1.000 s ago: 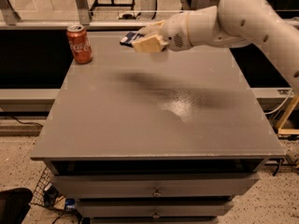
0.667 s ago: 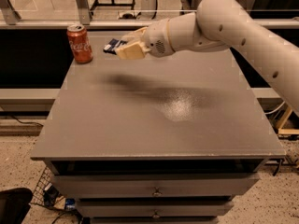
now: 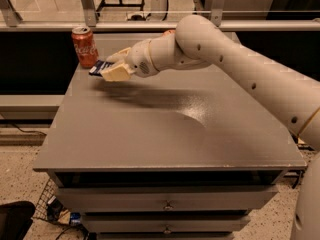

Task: Move rxbar blueberry near coke can

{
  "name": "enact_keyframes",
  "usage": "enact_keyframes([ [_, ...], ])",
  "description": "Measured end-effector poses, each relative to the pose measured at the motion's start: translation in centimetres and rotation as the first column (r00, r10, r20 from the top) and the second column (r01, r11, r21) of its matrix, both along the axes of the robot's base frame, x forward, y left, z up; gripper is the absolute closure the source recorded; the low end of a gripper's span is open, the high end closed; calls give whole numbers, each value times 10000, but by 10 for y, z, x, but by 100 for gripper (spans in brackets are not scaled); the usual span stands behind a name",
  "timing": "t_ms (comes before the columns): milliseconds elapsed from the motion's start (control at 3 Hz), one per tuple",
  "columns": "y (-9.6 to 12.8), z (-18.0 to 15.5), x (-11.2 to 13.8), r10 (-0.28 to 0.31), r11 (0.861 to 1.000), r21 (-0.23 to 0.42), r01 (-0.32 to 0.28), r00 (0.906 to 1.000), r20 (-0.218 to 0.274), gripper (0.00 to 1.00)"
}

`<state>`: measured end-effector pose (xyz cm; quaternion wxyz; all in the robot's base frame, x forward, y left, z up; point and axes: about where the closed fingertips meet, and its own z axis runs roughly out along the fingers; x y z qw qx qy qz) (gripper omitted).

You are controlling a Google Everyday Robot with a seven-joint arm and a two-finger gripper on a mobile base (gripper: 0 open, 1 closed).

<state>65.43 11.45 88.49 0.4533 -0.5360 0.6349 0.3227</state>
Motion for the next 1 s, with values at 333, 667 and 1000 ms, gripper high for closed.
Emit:
enact_keyframes([
  [333,0,2,-2,4,10000,-2,-4,10000,-18,77],
  [667,2,1,-2,39,10000,-1,-39,10000,-28,54],
  [1000,5,1,-3,81,10000,0,-81,10000,-39,31],
])
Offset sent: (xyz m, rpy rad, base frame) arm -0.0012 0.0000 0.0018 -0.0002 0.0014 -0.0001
